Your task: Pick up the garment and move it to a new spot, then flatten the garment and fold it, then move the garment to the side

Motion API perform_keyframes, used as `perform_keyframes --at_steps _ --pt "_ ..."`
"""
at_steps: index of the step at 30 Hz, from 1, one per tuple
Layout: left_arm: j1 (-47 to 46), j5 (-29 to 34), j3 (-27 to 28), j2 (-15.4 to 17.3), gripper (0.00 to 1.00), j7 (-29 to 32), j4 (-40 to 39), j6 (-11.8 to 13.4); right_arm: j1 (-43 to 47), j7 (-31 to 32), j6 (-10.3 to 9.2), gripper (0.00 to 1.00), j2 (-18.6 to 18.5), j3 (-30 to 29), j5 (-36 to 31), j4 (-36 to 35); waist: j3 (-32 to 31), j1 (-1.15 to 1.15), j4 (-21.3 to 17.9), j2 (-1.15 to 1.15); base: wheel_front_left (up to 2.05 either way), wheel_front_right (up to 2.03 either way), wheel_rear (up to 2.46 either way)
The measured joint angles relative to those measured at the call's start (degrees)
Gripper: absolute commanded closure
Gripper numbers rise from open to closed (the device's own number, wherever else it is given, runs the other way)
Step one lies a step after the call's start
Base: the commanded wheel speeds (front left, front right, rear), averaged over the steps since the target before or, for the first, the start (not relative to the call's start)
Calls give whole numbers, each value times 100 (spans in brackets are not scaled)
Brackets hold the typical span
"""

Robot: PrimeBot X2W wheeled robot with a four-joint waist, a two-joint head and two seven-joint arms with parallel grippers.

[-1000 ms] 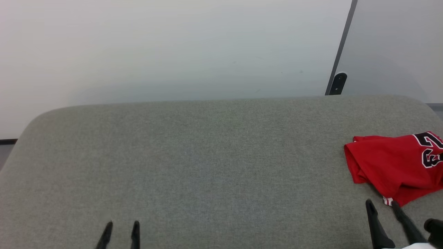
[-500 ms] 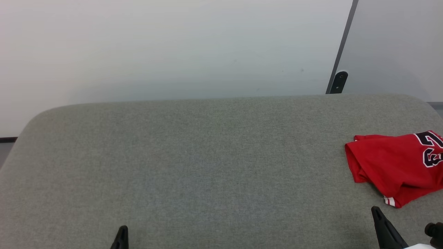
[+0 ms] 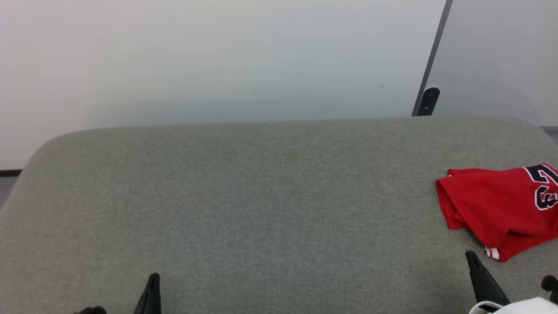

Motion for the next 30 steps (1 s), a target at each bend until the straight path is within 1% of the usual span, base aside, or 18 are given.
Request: perform_keyframes --at_steps 12,30 --pt "-273 -972 100 -57 100 241 160 -74 -223 0 -1 100 2 -16 936 236 35 0 12 0 0 0 0" --pt "-620 -2201 229 -127 100 547 360 -151 -518 -2 -1 100 3 -45 2092 544 89 0 30 0 0 0 0"
